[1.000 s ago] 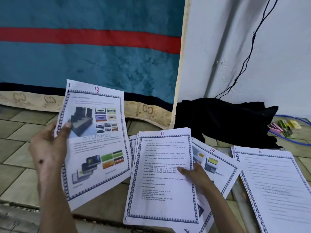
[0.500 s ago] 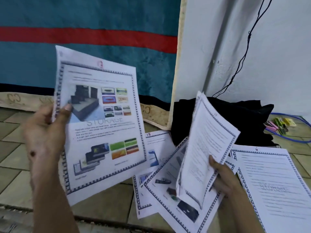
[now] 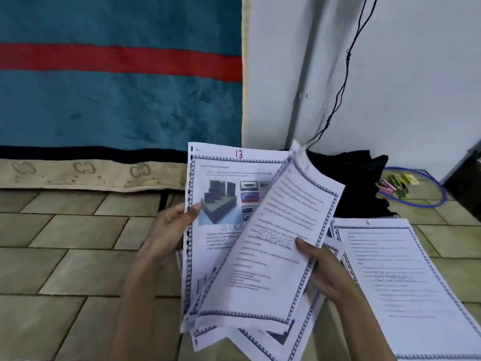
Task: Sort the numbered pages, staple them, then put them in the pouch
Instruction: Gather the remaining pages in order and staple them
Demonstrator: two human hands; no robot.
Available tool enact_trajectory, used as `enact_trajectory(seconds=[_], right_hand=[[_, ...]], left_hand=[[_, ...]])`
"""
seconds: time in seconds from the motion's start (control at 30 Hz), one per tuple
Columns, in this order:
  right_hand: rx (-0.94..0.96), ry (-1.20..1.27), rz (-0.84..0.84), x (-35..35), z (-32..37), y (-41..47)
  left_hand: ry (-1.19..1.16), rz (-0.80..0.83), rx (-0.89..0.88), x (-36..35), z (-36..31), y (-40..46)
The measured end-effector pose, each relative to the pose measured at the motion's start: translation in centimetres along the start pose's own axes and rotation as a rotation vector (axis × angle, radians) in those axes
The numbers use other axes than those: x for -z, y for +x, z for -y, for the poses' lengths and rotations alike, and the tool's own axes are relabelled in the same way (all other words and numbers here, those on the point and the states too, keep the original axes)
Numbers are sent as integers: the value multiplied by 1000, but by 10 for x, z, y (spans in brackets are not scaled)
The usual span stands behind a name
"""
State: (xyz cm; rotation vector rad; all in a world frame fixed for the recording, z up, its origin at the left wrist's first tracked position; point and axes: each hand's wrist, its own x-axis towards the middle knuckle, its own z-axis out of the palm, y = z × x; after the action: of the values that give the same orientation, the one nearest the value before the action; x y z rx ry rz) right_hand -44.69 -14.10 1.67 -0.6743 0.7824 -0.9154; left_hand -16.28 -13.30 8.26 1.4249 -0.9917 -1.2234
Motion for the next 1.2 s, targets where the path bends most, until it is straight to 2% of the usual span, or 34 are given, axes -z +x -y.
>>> enact_trajectory(seconds=[0.13, 0.23, 0.37, 0.43, 0.47, 0.57, 0.63, 0.7, 0.77, 0.83, 0.9, 1.07, 1.13, 1.2], right_hand=[[103, -209, -147, -31, -14, -1], [165, -366, -226, -44, -36, 6], [113, -392, -275, -48, -52, 8], [124, -421, -404, -39, -56, 2], [143, -447, -489, -34, -56, -3], [266, -559, -749, -7, -54, -25], [301, -736, -885, 18, -58, -35], [221, -910, -975, 33, -66, -39], [166, -922, -987, 41, -73, -37], [180, -840, -973, 40, -72, -34], [186, -772, -945, 37, -69, -33], [247, -611, -986, 24, -50, -40], [324, -514, -914, 5, -34, -45], [379, -588, -782, -15, -17, -44]], left_hand=[[40, 117, 51, 24, 5, -1], [79, 54, 181, 43, 23, -2], [15, 48, 249, 27, 33, -1], [-23, 96, 229, 5, 37, 4], [18, 104, 220, -8, 39, 7], [283, 261, 103, -49, 52, 21], [502, 325, 27, -69, 72, 32], [635, 255, 35, -87, 87, 37], [666, 122, 132, -98, 94, 37], [669, 83, 197, -104, 95, 37], [610, 106, 229, -104, 92, 40], [305, 310, 187, -92, 81, 33], [208, 322, 155, -84, 72, 22], [185, 244, 75, -69, 65, 10]])
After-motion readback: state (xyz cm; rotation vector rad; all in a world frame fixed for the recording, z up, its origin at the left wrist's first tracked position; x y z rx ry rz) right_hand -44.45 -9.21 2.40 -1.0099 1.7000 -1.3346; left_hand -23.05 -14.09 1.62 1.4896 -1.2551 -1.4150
